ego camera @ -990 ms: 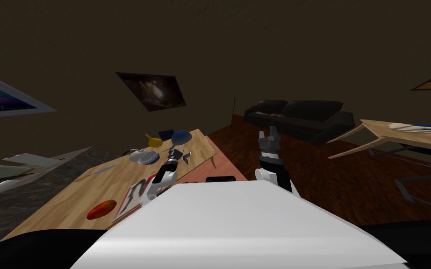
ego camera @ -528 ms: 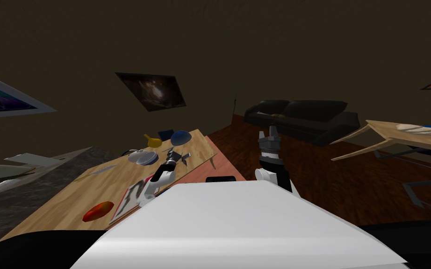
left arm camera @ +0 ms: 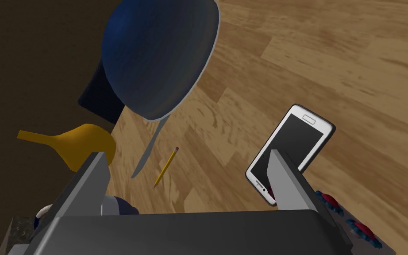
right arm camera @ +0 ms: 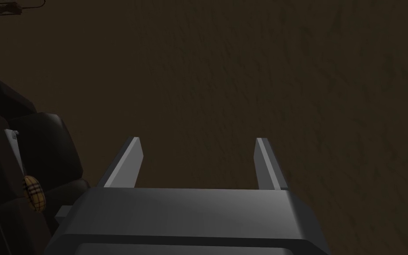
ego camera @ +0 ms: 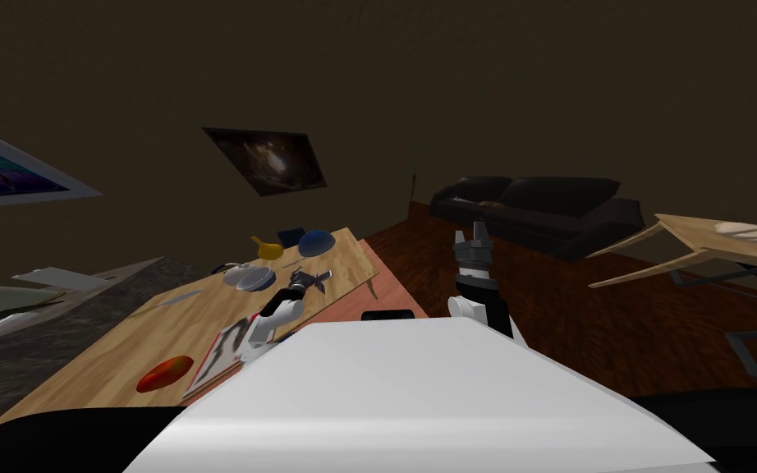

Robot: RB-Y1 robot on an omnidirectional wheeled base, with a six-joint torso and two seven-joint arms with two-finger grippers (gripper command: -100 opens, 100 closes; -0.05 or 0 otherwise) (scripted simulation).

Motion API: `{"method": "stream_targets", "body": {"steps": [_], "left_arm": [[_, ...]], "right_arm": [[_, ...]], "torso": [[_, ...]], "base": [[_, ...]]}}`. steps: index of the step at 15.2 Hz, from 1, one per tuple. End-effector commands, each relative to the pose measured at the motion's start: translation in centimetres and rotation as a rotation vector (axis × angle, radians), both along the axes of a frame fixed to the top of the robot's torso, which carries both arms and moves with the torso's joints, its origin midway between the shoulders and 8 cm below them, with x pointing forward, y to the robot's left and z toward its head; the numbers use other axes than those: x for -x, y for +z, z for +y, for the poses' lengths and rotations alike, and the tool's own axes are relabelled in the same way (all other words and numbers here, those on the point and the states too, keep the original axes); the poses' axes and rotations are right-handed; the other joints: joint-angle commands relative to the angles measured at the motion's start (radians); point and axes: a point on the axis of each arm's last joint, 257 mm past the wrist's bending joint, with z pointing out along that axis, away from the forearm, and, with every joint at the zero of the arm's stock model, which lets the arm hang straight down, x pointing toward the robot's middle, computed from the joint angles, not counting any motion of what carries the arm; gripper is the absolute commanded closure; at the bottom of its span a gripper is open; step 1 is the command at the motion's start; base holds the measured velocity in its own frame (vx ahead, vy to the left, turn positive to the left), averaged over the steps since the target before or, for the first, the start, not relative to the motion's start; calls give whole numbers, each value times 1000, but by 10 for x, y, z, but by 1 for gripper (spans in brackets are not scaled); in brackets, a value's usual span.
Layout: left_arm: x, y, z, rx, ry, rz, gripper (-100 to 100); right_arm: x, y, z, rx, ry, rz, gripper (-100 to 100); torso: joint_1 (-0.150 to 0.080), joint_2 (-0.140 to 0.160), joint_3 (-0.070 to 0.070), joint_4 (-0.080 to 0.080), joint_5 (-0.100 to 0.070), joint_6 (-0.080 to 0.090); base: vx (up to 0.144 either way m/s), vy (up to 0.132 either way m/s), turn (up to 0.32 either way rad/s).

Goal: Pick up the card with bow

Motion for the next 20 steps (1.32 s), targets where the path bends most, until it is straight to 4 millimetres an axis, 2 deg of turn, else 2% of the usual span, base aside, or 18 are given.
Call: {"method": "stream_targets", "body": {"steps": [1, 2, 3, 5, 8, 10, 15, 20], "left_arm": [[8, -15, 15, 79, 52, 31, -100], [10, -21, 15, 90, 55, 51, -100], [15, -29, 24, 142, 92, 63, -100], [17, -34, 23, 151, 95, 81, -100], [31, -54, 37, 267, 174, 119, -100], [33, -58, 36, 273, 176, 135, -100], [56, -87, 50, 444, 293, 189, -100], [73, -108, 51, 558, 368, 241, -100]], "right_arm": [[0, 0, 0, 0, 0, 0, 0], [0, 0, 0, 0, 0, 0, 0], [0, 0, 0, 0, 0, 0, 0], [0, 0, 0, 0, 0, 0, 0], [0, 0, 0, 0, 0, 0, 0], [0, 0, 0, 0, 0, 0, 0], [0, 0, 0, 0, 0, 0, 0], [0, 0, 0, 0, 0, 0, 0]], "torso": [[0, 0, 0, 0, 0, 0], [0, 0, 0, 0, 0, 0], [0, 0, 0, 0, 0, 0], [0, 1, 0, 0, 0, 0], [1, 1, 1, 0, 0, 0], [1, 1, 1, 0, 0, 0], [0, 1, 1, 0, 0, 0], [1, 1, 1, 0, 0, 0]], "base": [[47, -66, 34], [46, -60, 32], [51, -64, 39], [31, -44, 22], [34, -35, 28], [36, -35, 24], [40, -46, 30], [36, -43, 31]]}}
